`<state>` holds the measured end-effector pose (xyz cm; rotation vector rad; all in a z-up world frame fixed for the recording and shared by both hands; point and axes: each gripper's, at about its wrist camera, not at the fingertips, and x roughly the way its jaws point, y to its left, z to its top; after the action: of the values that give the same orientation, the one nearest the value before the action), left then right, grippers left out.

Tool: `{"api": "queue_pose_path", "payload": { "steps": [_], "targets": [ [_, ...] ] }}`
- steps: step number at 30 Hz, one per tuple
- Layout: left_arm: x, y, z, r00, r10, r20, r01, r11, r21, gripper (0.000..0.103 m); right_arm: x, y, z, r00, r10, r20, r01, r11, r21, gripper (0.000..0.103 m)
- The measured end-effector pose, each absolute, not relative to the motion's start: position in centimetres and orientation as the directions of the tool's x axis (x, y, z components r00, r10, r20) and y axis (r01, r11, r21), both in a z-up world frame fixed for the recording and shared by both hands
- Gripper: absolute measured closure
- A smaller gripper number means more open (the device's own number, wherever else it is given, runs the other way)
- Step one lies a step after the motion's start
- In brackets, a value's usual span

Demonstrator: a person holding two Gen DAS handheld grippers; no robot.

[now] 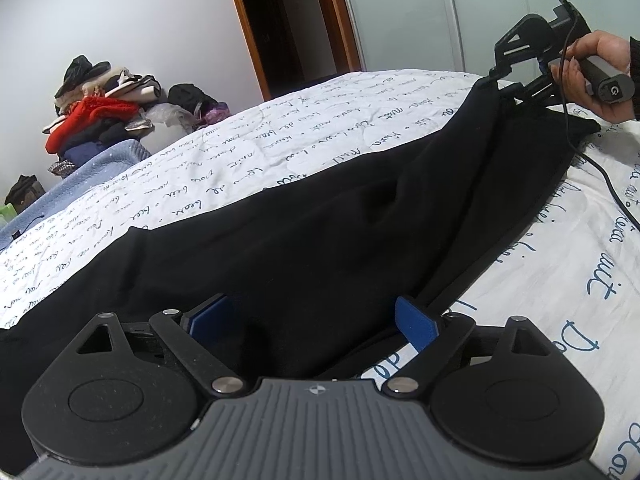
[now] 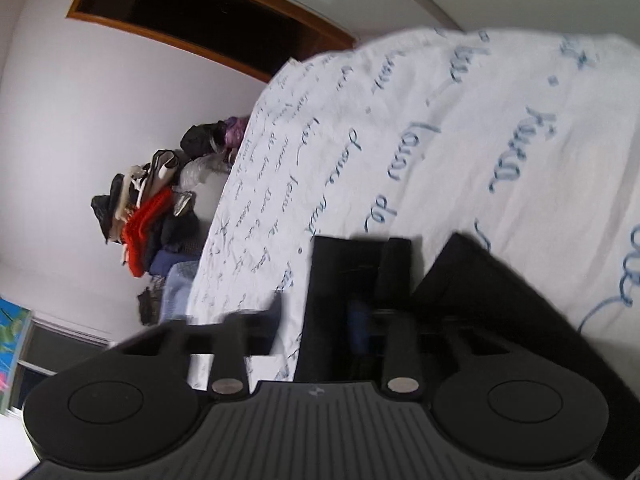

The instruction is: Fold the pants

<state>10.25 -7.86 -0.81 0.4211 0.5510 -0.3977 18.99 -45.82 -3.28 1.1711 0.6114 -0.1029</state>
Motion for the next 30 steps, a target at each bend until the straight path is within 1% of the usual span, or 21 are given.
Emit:
{"api": "queue_pose_path", "payload": {
  "steps": [1, 4, 5, 8, 11, 13, 16, 18, 19, 20, 21, 23, 25, 26, 28, 29, 30],
  "targets": [
    [10.2, -7.9, -0.8, 0.781, -0.246, -0.573, 0.467, 0.840, 0.276, 0.011, 19.1, -45.7, -3.5, 0.833, 0.228, -0.504, 0.386, 0.414, 0.824, 0.089],
    [10.0, -8.2, -0.5, 0.789, -0.246, -0.563, 0.474, 0.827, 0.303, 0.012, 19.4, -45.4, -3.8, 0.824, 0.212, -0.525, 0.395, 0.448, 0.802, 0.097],
    [9.8, -8.3, -0.2, 0.794, -0.250, -0.555, 0.479, 0.819, 0.316, 0.012, 19.2, -45.4, -3.7, 0.834, 0.209, -0.511, 0.388, 0.438, 0.811, 0.097],
    [8.9, -9.0, 0.6, 0.813, -0.279, -0.511, 0.492, 0.798, 0.347, 0.012, 18.0, -45.2, -2.1, 0.890, 0.208, -0.406, 0.298, 0.410, 0.862, 0.097],
    [8.9, -10.5, 0.9, 0.816, -0.301, -0.494, 0.513, 0.770, 0.379, 0.012, 17.4, -44.9, 0.2, 0.916, 0.228, -0.329, 0.219, 0.403, 0.888, 0.097],
    [9.3, -11.9, 0.6, 0.810, -0.297, -0.506, 0.528, 0.746, 0.406, 0.012, 17.2, -44.8, 1.7, 0.924, 0.243, -0.297, 0.182, 0.406, 0.896, 0.097],
    [10.3, -13.8, -0.4, 0.783, -0.269, -0.560, 0.551, 0.718, 0.426, 0.014, 16.9, -44.7, 3.3, 0.931, 0.262, -0.253, 0.138, 0.387, 0.912, 0.097],
    [10.9, -14.5, -0.7, 0.774, -0.260, -0.577, 0.561, 0.704, 0.435, 0.021, 16.8, -44.8, 4.1, 0.934, 0.270, -0.235, 0.121, 0.380, 0.917, 0.097],
    [11.3, -14.6, -0.6, 0.770, -0.261, -0.582, 0.562, 0.709, 0.425, 0.028, 16.7, -44.8, 4.3, 0.934, 0.275, -0.229, 0.114, 0.380, 0.918, 0.097],
    [12.0, -14.5, -0.4, 0.750, -0.262, -0.607, 0.570, 0.721, 0.393, 0.041, 16.9, -44.7, 4.5, 0.934, 0.277, -0.226, 0.110, 0.378, 0.919, 0.097],
    [12.7, -14.4, -0.1, 0.728, -0.263, -0.633, 0.576, 0.735, 0.358, 0.058, 16.9, -44.8, 4.5, 0.933, 0.280, -0.225, 0.110, 0.376, 0.920, 0.097],
    [14.0, -14.3, 0.3, 0.716, -0.239, -0.656, 0.562, 0.754, 0.339, 0.074, 17.0, -45.2, 4.4, 0.933, 0.283, -0.221, 0.110, 0.363, 0.925, 0.097],
    [15.2, -13.7, 0.9, 0.695, -0.237, -0.679, 0.551, 0.781, 0.292, 0.081, 17.1, -45.5, 4.2, 0.934, 0.285, -0.218, 0.112, 0.345, 0.932, 0.097],
    [15.8, -13.4, 1.3, 0.690, -0.241, -0.683, 0.541, 0.798, 0.265, 0.086, 17.1, -45.7, 4.3, 0.935, 0.289, -0.206, 0.102, 0.336, 0.936, 0.097],
    [15.9, -12.8, 2.5, 0.714, -0.253, -0.653, 0.520, 0.816, 0.252, 0.090, 16.9, -45.9, 5.1, 0.940, 0.300, -0.164, 0.059, 0.330, 0.942, 0.097],
    [15.6, -12.6, 3.2, 0.724, -0.269, -0.635, 0.518, 0.820, 0.244, 0.093, 16.3, -46.1, 5.6, 0.945, 0.300, -0.129, 0.023, 0.332, 0.943, 0.097],
    [15.3, -12.4, 3.7, 0.726, -0.286, -0.626, 0.522, 0.821, 0.230, 0.093, 15.3, -46.4, 5.9, 0.949, 0.298, -0.098, -0.006, 0.331, 0.944, 0.097]
  ]
}}
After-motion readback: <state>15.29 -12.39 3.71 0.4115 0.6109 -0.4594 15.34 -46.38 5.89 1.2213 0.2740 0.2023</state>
